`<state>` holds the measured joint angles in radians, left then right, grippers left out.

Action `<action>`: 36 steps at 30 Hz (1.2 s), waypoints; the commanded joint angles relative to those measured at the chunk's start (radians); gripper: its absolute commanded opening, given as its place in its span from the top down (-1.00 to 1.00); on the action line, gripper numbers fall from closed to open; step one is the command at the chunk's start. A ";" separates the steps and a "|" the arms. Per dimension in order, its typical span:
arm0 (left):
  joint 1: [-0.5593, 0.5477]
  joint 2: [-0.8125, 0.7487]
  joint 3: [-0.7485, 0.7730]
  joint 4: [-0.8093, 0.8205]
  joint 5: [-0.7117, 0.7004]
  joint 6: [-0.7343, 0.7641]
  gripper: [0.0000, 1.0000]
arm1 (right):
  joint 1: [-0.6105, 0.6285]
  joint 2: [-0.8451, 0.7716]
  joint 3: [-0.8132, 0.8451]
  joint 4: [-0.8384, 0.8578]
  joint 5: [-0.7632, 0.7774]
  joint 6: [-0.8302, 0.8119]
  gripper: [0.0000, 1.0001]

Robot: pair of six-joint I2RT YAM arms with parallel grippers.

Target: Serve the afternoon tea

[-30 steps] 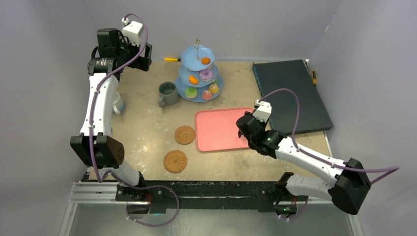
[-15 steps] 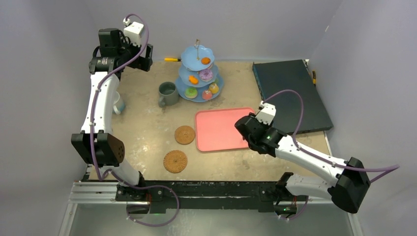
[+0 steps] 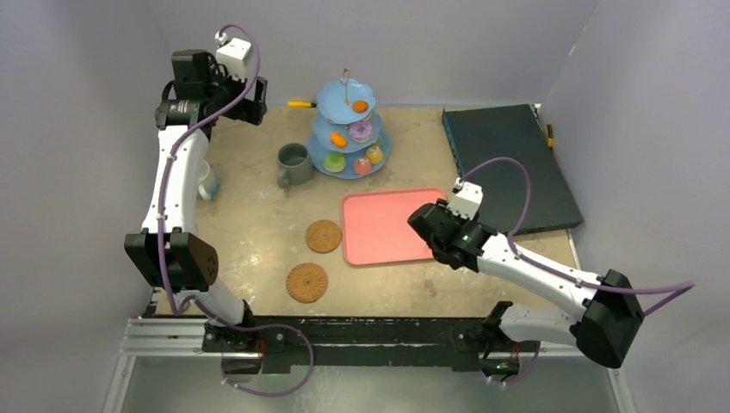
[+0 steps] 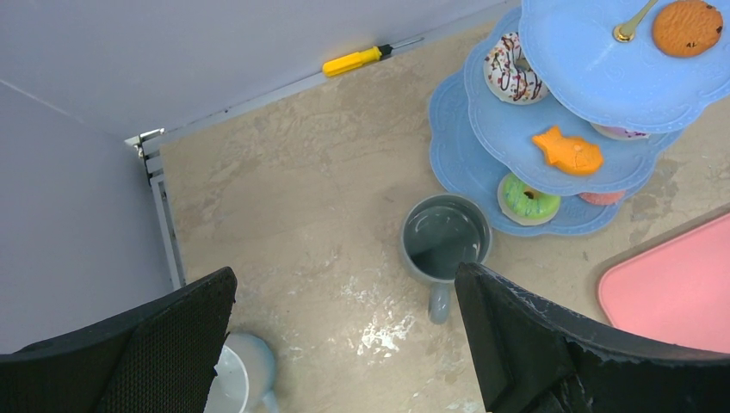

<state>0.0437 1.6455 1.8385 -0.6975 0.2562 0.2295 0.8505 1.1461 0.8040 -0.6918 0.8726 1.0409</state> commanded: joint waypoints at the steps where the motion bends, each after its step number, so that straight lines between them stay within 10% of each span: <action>1: 0.007 -0.002 0.032 0.029 0.009 0.023 -0.99 | 0.003 0.023 0.047 -0.020 0.037 0.042 -0.09; 24: 0.014 -0.024 0.027 0.024 -0.011 0.031 -0.99 | 0.021 0.186 0.103 0.550 -0.159 -0.323 -0.04; 36: 0.016 -0.024 0.032 0.019 -0.004 0.024 -0.99 | 0.018 0.111 0.098 0.411 -0.063 -0.299 -0.08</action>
<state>0.0460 1.6455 1.8385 -0.6975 0.2504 0.2481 0.8742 1.3155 0.9195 -0.2306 0.7422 0.7155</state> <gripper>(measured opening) 0.993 0.538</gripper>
